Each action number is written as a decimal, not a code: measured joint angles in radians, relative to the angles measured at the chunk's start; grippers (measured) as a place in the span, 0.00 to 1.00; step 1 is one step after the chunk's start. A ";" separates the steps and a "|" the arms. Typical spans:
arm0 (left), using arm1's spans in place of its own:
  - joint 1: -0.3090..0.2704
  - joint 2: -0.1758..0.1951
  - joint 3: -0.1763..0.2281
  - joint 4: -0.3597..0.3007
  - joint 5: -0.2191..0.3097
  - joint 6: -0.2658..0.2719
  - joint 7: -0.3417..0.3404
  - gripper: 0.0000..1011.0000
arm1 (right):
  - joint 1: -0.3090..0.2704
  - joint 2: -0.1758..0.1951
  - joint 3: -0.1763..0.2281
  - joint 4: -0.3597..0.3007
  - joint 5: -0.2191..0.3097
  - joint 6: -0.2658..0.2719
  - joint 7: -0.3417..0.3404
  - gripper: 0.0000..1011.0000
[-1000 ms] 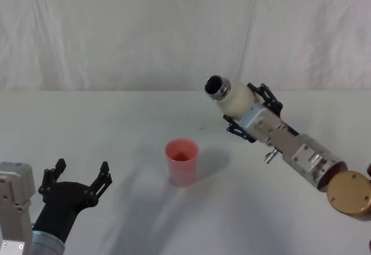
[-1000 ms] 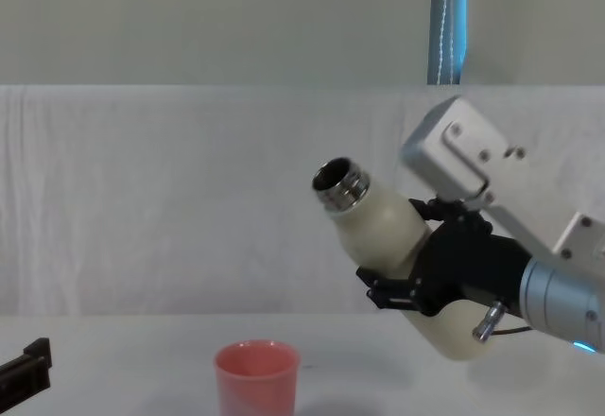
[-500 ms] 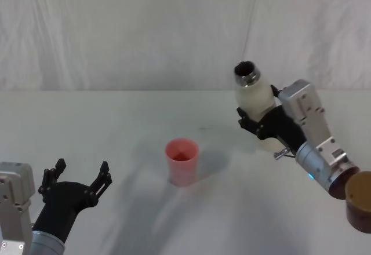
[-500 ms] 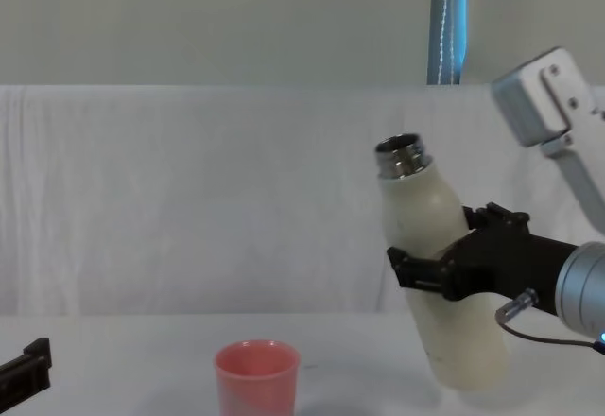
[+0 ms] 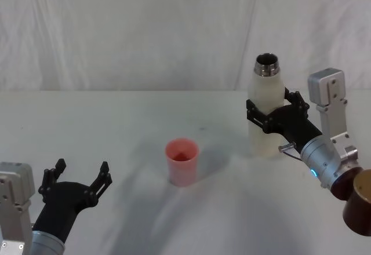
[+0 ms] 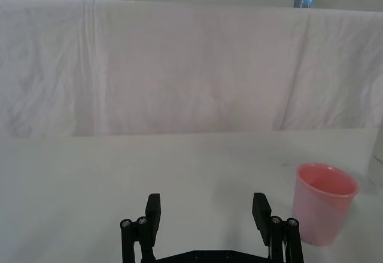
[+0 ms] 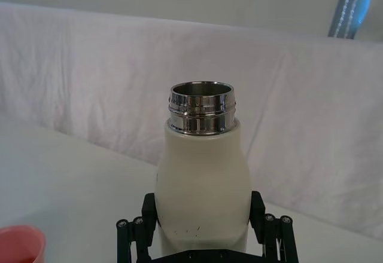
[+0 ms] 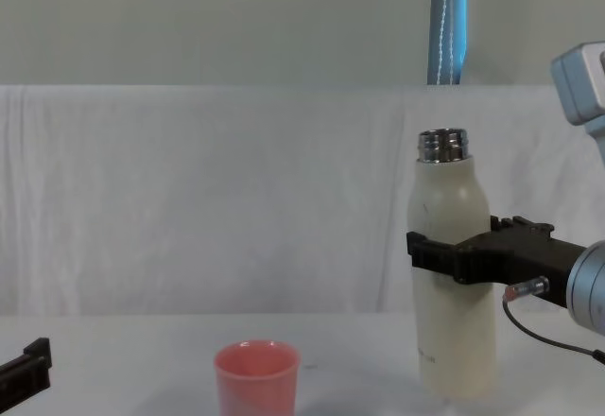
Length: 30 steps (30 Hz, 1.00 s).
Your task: Grasp the thermos with one hand and pour water into the cup lid.
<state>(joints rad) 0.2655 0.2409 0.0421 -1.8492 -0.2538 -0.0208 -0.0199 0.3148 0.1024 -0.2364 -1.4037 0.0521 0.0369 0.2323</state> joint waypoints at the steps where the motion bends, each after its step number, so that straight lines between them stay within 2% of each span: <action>1: 0.000 0.000 0.000 0.000 0.000 0.000 0.000 0.99 | 0.000 -0.002 0.002 0.000 0.005 0.002 -0.002 0.94; 19: 0.000 0.000 0.000 0.000 0.000 0.000 0.000 0.99 | -0.005 -0.028 0.026 0.039 0.052 0.015 -0.061 0.94; 30: 0.000 0.000 0.000 0.000 0.000 0.000 0.000 0.99 | -0.010 -0.036 0.035 0.060 0.063 -0.019 -0.071 0.94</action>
<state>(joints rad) 0.2655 0.2410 0.0421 -1.8492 -0.2538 -0.0208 -0.0199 0.3052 0.0662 -0.2016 -1.3439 0.1155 0.0179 0.1611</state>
